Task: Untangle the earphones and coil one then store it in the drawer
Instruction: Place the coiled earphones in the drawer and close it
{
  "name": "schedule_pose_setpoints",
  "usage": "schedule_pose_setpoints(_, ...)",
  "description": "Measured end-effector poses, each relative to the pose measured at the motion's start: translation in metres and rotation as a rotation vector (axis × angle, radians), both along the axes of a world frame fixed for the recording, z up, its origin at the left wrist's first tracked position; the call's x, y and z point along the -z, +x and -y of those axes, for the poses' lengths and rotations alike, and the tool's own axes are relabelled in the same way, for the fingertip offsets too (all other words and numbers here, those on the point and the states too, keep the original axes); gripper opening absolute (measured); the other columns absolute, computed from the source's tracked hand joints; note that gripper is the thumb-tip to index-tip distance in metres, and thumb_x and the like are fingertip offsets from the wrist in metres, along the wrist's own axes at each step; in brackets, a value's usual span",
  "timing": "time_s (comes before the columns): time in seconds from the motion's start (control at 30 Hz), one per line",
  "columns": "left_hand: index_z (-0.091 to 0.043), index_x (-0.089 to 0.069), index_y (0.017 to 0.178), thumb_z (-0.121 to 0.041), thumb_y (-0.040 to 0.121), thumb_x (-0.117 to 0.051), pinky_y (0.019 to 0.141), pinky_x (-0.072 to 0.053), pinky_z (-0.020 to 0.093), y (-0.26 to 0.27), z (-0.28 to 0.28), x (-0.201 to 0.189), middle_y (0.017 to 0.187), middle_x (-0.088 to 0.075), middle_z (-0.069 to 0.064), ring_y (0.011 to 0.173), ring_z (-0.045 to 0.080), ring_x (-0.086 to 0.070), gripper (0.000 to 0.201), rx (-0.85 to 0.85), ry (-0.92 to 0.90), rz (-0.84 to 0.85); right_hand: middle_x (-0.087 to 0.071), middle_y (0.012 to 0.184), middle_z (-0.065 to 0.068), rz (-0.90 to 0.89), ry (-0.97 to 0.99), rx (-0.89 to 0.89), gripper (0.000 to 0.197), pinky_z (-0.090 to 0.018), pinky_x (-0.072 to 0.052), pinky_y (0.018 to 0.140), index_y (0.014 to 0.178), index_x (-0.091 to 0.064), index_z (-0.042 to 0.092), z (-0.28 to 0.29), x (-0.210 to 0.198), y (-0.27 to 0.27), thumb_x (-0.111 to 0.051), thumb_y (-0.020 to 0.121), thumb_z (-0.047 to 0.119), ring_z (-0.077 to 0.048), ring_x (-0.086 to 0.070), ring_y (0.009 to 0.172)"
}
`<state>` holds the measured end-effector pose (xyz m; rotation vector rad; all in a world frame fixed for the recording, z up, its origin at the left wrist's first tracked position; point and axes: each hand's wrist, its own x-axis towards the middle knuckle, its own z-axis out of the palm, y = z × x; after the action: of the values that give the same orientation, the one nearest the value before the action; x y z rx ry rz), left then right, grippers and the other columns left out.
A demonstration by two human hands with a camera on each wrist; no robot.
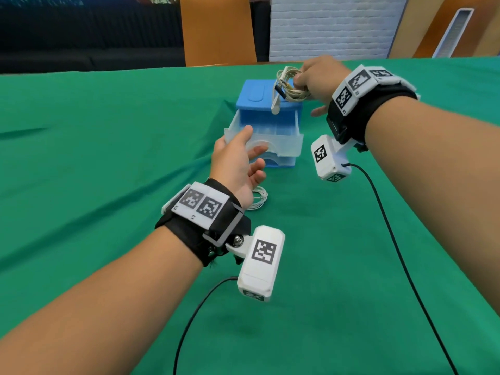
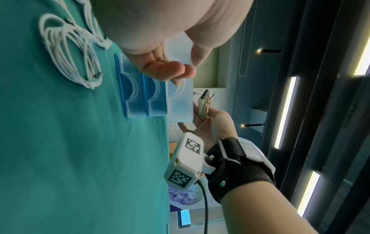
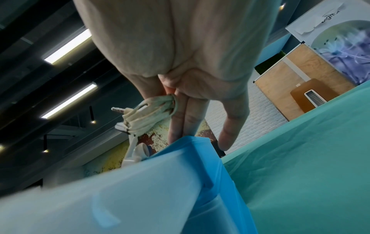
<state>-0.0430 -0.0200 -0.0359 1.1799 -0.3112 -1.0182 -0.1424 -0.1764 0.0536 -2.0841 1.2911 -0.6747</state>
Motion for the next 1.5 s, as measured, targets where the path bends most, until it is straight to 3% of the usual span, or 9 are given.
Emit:
schedule_pose_setpoints(0.37, -0.027, -0.043, 0.137, -0.05, 0.093, -0.062, 0.045, -0.041, 0.022, 0.004, -0.023, 0.007, 0.098, -0.059, 0.004, 0.054, 0.014, -0.051, 0.053, 0.096, 0.104, 0.088, -0.055, 0.108, 0.0, -0.014, -0.012, -0.001, 0.017, -0.051, -0.055, 0.095, 0.103, -0.054, 0.027, -0.009, 0.0, -0.001, -0.06, 0.087, 0.032, -0.022, -0.058, 0.098)
schedule_pose_setpoints(0.5, -0.034, -0.026, 0.148, -0.052, 0.095, -0.056, 0.077, -0.047, 0.034, 0.019, -0.02, -0.005, 0.134, -0.046, 0.005, 0.102, 0.023, -0.053, 0.064, -0.014, 0.091, 0.377, -0.057, 0.106, -0.001, -0.012, -0.031, -0.003, 0.012, -0.049, -0.055, 0.095, 0.1, -0.055, 0.026, -0.008, 0.0, -0.002, -0.058, 0.09, 0.031, -0.021, -0.058, 0.096)
schedule_pose_setpoints(0.57, -0.03, -0.036, 0.145, -0.046, 0.097, -0.053, 0.1, -0.042, 0.042, 0.03, -0.014, -0.017, 0.143, -0.043, 0.002, 0.123, 0.023, -0.048, 0.053, -0.075, 0.021, 0.527, -0.056, 0.106, -0.002, -0.004, -0.02, -0.014, 0.005, -0.048, -0.056, 0.094, 0.096, -0.055, 0.025, -0.008, 0.0, -0.002, -0.058, 0.093, 0.028, -0.021, -0.058, 0.093)
schedule_pose_setpoints(0.77, -0.019, -0.058, 0.137, -0.026, 0.106, -0.042, 0.11, -0.033, 0.028, 0.053, 0.023, -0.039, 0.142, -0.052, -0.003, 0.129, 0.009, -0.046, 0.036, 0.163, -0.111, 1.034, -0.057, 0.102, -0.013, 0.04, 0.054, -0.001, 0.004, -0.059, -0.057, 0.087, 0.096, -0.059, 0.013, -0.013, -0.001, 0.001, -0.058, 0.094, 0.016, -0.039, -0.061, 0.11)
schedule_pose_setpoints(0.9, -0.014, -0.049, 0.146, -0.021, 0.109, -0.035, 0.111, -0.013, 0.014, 0.064, 0.042, -0.019, 0.16, -0.034, 0.001, 0.149, 0.009, -0.024, 0.041, 0.334, -0.026, 1.19, -0.055, 0.073, 0.0, 0.018, -0.059, -0.024, 0.006, -0.018, -0.053, 0.063, 0.093, -0.06, 0.01, -0.014, 0.0, 0.003, -0.054, 0.096, 0.011, -0.012, -0.055, 0.069)
schedule_pose_setpoints(0.97, -0.014, -0.051, 0.145, -0.022, 0.109, -0.034, 0.114, -0.013, 0.015, 0.065, 0.045, -0.017, 0.16, -0.035, -0.001, 0.149, 0.008, -0.025, 0.041, 0.287, -0.041, 1.166, -0.056, 0.073, -0.001, -0.017, -0.123, -0.039, 0.007, -0.016, -0.042, 0.053, 0.091, -0.062, 0.009, -0.016, -0.002, 0.005, -0.056, 0.094, 0.011, -0.012, -0.05, 0.065)
schedule_pose_setpoints(1.13, -0.022, -0.06, 0.137, -0.034, 0.107, -0.03, 0.109, -0.023, 0.021, 0.069, 0.049, -0.016, 0.155, -0.043, -0.008, 0.143, 0.005, -0.033, 0.044, 0.274, -0.057, 1.118, -0.052, 0.07, -0.002, 0.007, -0.14, -0.131, 0.011, -0.028, -0.037, 0.067, 0.081, -0.063, 0.011, -0.027, -0.006, 0.01, -0.063, 0.092, 0.015, -0.016, -0.045, 0.07)
schedule_pose_setpoints(1.27, -0.017, -0.064, 0.121, -0.035, 0.107, -0.026, 0.096, -0.032, 0.025, 0.066, 0.047, -0.016, 0.127, -0.063, -0.007, 0.124, 0.012, -0.049, 0.044, 0.262, -0.079, 1.092, -0.053, 0.073, 0.0, -0.094, -0.119, -0.219, 0.008, -0.021, -0.037, 0.062, 0.083, -0.063, 0.014, -0.038, -0.004, 0.014, -0.063, 0.091, 0.013, -0.012, -0.046, 0.07)
schedule_pose_setpoints(1.5, -0.018, -0.054, 0.143, -0.023, 0.108, -0.028, 0.107, -0.02, 0.017, 0.069, 0.049, -0.015, 0.158, -0.038, -0.003, 0.147, 0.007, -0.028, 0.043, 0.274, -0.059, 1.157, -0.049, 0.12, -0.002, -0.502, -0.342, -0.067, 0.016, -0.048, -0.032, 0.101, 0.104, -0.069, 0.025, -0.049, 0.033, 0.028, -0.058, 0.095, 0.03, -0.031, -0.039, 0.123)
